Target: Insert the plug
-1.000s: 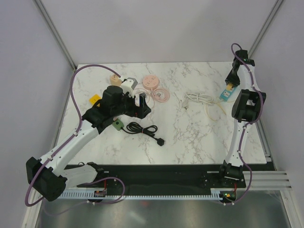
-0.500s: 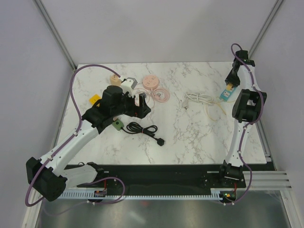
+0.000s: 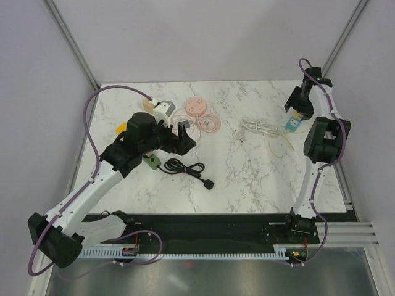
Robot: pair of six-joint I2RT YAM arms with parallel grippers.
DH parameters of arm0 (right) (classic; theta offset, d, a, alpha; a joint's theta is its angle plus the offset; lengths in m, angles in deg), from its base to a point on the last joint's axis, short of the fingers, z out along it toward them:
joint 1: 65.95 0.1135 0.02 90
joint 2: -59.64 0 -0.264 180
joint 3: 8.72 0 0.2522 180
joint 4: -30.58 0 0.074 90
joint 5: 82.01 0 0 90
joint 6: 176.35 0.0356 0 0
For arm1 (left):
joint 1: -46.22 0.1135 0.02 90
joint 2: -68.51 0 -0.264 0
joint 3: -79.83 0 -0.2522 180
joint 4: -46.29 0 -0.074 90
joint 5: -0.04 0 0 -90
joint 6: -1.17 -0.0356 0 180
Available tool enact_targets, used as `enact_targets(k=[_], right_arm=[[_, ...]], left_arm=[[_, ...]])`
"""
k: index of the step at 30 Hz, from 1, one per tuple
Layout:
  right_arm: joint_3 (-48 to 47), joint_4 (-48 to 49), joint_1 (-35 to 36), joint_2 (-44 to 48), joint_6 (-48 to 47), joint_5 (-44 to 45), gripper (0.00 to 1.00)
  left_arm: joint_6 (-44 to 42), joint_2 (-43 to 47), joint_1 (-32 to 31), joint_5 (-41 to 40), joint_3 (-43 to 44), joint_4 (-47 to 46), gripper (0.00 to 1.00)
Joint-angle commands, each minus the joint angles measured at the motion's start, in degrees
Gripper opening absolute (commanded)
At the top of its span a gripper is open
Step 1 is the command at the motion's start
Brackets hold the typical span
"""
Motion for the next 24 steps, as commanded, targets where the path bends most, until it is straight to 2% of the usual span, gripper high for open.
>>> enact_targets(k=[1,6,10,15,22,24], right_arm=[[4.7,-0.8,-0.1,8.9,0.9,-1.5,0.78],[10.5,0.3,0.5,16.6,0.3,-3.6,0.8],[12.6,1.1,2.8,22.2,-0.7,-5.3,0.83],[15.5,3.3,8.8,29.8,-1.8,-9.7,0.88],[41.1,22.2,19.9,46.4,5.0,-22.1,0.95],[46.4,25.9,21.5,50.4,5.8,-22.4,0.97]], left_arm=[[2.5,4.0,0.2,1.7,1.4,0.1,0.95],[2.6,7.3,0.2,0.1,0.9,3.3,0.93],[1.1,4.5,0.7,-3.0,2.1,4.7,0.93],[0.9,-9.2,4.0,-2.4,9.9,7.0,0.9],[1.5,-26.4,12.6,-0.5,20.4,4.8,0.88],[1.8,-30.3,15.4,-0.7,24.7,4.8,0.85]])
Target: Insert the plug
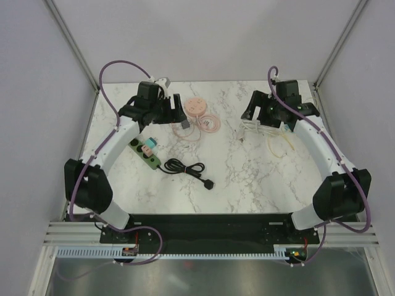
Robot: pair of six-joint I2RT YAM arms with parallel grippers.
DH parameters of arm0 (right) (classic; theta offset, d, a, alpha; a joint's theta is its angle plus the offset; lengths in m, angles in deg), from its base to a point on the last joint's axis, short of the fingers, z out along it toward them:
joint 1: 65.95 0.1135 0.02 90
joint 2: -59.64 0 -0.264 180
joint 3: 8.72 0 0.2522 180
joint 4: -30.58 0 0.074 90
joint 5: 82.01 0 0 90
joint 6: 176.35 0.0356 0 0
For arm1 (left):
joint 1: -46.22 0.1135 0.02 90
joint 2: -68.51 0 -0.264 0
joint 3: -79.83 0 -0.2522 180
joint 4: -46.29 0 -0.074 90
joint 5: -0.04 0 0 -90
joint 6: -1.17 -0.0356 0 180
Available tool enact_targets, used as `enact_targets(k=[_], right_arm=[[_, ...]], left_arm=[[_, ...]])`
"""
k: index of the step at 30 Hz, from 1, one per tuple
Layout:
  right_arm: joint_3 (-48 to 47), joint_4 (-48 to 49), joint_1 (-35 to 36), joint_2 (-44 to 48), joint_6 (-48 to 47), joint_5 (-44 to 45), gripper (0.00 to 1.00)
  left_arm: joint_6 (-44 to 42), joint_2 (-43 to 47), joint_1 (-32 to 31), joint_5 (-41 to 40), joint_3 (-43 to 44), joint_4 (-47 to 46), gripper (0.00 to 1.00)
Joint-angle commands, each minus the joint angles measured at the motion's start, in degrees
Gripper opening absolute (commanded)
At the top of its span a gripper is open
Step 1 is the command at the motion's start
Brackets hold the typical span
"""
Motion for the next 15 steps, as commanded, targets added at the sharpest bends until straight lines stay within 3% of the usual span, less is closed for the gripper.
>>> enact_targets(k=[1,5,9,15], right_arm=[[7.8,10.4,1.2,7.2,3.4,-4.6,0.97],[14.2,13.6,1.5,12.4,3.9,-5.9,0.98],[19.0,18.7,1.9,16.3,5.1,-8.7,0.98],[18.5,21.5,2.0,17.5,6.9,-11.8,0.98]], left_arm=[[0.5,-7.8,4.3,-1.0,7.3,-1.1,0.85],[-2.1,-17.0,6.0,-10.7,18.0,0.4,0.86],[-7.1,-25.9,7.1,-17.8,28.1,4.0,0.93],[-15.9,-37.7,8.1,-30.0,42.7,8.8,1.0]])
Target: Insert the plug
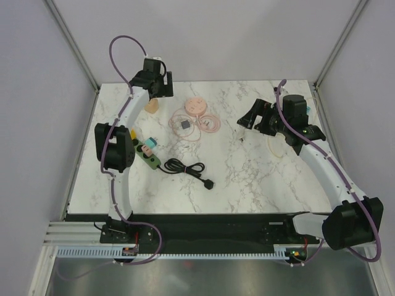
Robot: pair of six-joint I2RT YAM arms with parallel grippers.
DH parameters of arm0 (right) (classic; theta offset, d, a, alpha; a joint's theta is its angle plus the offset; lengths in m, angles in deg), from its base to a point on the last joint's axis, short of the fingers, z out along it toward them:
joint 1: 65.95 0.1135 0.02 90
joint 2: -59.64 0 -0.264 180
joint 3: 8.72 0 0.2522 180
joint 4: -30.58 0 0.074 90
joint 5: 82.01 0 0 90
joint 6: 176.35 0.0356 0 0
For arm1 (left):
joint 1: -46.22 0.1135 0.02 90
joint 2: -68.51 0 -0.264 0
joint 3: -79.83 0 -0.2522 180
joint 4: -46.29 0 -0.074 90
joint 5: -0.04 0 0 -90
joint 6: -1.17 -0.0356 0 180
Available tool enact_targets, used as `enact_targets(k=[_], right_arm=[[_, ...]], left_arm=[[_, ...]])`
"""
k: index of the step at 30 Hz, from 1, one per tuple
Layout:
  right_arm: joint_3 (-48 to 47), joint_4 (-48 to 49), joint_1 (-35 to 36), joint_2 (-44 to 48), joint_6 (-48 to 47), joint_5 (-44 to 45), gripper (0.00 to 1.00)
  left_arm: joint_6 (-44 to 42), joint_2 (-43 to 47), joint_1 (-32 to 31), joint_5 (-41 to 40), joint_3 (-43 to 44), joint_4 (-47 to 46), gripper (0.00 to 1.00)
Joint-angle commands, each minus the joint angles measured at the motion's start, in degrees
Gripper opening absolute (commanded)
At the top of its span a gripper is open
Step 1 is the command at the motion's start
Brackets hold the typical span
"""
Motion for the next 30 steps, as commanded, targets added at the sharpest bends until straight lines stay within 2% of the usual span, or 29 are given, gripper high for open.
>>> enact_targets(k=[1,6,8,15,23,26,30], right_arm=[[-0.8,5.1,0.3,2.0,1.4,-3.0,0.98],[-1.2,5.1,0.3,2.6,1.3,-3.0,0.98],[-1.1,5.1,0.4,2.2,1.2,-3.1,0.98],[-2.4,5.2,0.4,0.5,0.8,-2.9,0.98],[-2.6,5.1,0.4,-0.1,0.9,-3.0,0.98],[-2.7,5.0,0.4,0.4,0.7,-2.9,0.98],[-2.7,4.6,0.4,0.8,0.3,-2.6,0.98]], left_arm=[[-8.8,-5.1,1.2,-10.4,7.7,3.3,1.0],[-10.9,-7.9,3.7,-8.6,8.9,3.8,1.0],[-12.8,-9.2,5.2,-3.9,8.4,3.8,1.0],[-17.4,-11.9,5.4,-2.9,8.4,3.6,1.0],[-18.8,-14.4,7.1,-0.1,10.0,3.7,1.0],[-18.0,-13.6,6.9,0.6,9.1,4.1,0.97],[-17.1,-7.7,5.7,0.7,5.0,4.0,0.96]])
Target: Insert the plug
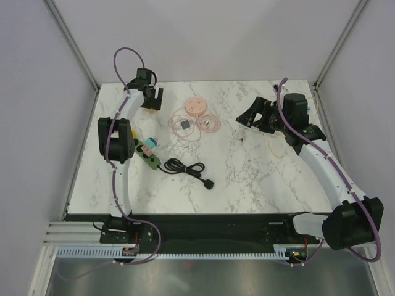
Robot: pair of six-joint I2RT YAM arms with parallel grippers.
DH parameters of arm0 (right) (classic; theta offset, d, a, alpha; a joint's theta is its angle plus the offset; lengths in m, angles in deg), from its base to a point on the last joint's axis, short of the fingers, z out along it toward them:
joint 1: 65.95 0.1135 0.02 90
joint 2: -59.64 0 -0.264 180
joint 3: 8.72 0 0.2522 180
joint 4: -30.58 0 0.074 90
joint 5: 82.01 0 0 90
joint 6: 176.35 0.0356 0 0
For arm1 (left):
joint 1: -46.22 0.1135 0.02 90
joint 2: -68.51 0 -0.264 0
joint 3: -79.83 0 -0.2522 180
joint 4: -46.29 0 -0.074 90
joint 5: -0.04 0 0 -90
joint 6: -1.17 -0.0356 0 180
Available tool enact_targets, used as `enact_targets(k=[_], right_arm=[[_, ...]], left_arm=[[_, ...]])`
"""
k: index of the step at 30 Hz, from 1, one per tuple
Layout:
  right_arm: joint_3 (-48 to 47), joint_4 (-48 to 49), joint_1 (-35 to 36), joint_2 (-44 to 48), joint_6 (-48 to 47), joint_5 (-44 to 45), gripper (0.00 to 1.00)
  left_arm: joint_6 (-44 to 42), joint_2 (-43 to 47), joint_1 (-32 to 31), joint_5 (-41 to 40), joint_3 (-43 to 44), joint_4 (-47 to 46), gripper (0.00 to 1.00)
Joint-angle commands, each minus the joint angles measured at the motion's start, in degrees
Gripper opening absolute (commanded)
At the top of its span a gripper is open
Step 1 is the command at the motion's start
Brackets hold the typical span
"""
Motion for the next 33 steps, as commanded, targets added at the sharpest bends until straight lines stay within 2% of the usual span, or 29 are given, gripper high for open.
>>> enact_targets(k=[1,5,10,12,15,33], right_arm=[[-2.7,1.3,0.1,0.7,-0.6,-0.6,0.98],[-2.3,1.2,0.1,1.1,-0.6,-0.6,0.98],[-2.4,1.2,0.1,1.7,-0.4,-1.0,0.98],[-2.3,1.1,0.0,2.4,-0.2,-1.2,0.98],[-2.1,1.2,0.0,3.2,-0.2,-1.1,0.98],[-2.3,-0.3,0.1,4.2,-0.9,-0.2,0.98]], left_arm=[[-1.0,6.9,-1.1,0.3,-2.1,0.1,0.96],[1.0,12.4,-3.7,-2.0,-4.6,0.0,0.96],[-4.5,17.6,-10.3,8.4,-11.6,-4.7,0.92],[-9.3,16.9,-13.0,12.0,-13.2,-5.1,0.91],[-13.9,14.0,-15.9,12.3,-14.2,-4.9,0.87],[-15.5,2.9,-16.1,18.1,-10.1,-1.8,0.7]])
